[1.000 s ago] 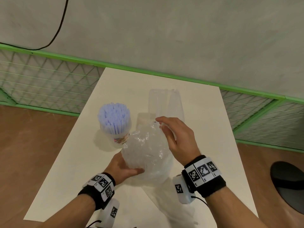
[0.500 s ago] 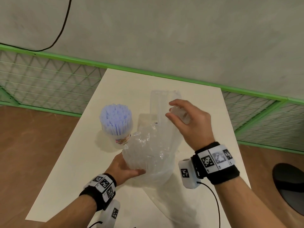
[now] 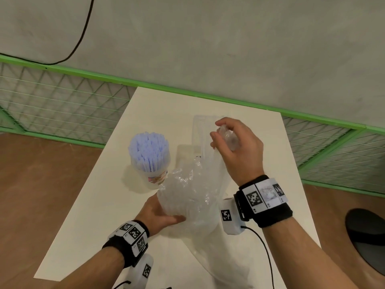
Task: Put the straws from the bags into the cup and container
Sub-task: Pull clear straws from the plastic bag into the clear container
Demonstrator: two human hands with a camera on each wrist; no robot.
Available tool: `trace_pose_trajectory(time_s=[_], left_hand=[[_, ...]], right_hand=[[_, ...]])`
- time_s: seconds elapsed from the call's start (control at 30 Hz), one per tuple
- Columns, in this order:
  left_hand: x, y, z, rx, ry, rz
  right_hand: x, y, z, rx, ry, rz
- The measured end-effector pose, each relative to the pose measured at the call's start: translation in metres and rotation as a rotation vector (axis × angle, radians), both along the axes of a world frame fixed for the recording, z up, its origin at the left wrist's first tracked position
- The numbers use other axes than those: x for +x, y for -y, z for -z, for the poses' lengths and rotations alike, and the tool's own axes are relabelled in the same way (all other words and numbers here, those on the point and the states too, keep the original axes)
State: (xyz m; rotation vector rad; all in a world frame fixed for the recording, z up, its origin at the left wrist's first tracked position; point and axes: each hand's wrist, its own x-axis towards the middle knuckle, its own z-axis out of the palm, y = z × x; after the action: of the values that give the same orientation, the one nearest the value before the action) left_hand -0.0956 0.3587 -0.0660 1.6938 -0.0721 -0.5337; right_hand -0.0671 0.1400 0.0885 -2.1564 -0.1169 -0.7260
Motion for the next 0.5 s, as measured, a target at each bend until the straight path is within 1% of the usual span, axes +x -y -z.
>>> trace_pose_trajectory(time_s=[0.13, 0.17, 0.23, 0.3, 0.37, 0.43, 0.5], left_hand=[[0.001, 0.0, -0.002, 0.006, -0.008, 0.002], [0.001, 0.0, -0.002, 0.007, -0.007, 0.0], [0.002, 0.0, -0.002, 0.018, -0.014, -0.005], [0.002, -0.001, -0.001, 0.021, -0.019, -0.017], [0.002, -0.001, -0.001, 0.024, -0.014, -0.023], [0.002, 0.0, -0.002, 0.024, -0.017, -0.027], [0.001, 0.0, -0.003, 0.012, -0.021, -0.031]], right_hand=[[-0.003, 0.002, -0.026, 0.162, 0.037, 0.025], [-0.002, 0.006, -0.036, 0.212, 0.073, 0.032], [-0.001, 0.018, -0.061, 0.295, 0.2, 0.037], [0.003, 0.036, -0.089, 0.323, 0.353, 0.036], [0.014, 0.057, -0.11, 0.328, 0.462, 0.055], [0.031, 0.074, -0.121, 0.366, 0.505, 0.059], [0.049, 0.079, -0.122, 0.363, 0.503, 0.034]])
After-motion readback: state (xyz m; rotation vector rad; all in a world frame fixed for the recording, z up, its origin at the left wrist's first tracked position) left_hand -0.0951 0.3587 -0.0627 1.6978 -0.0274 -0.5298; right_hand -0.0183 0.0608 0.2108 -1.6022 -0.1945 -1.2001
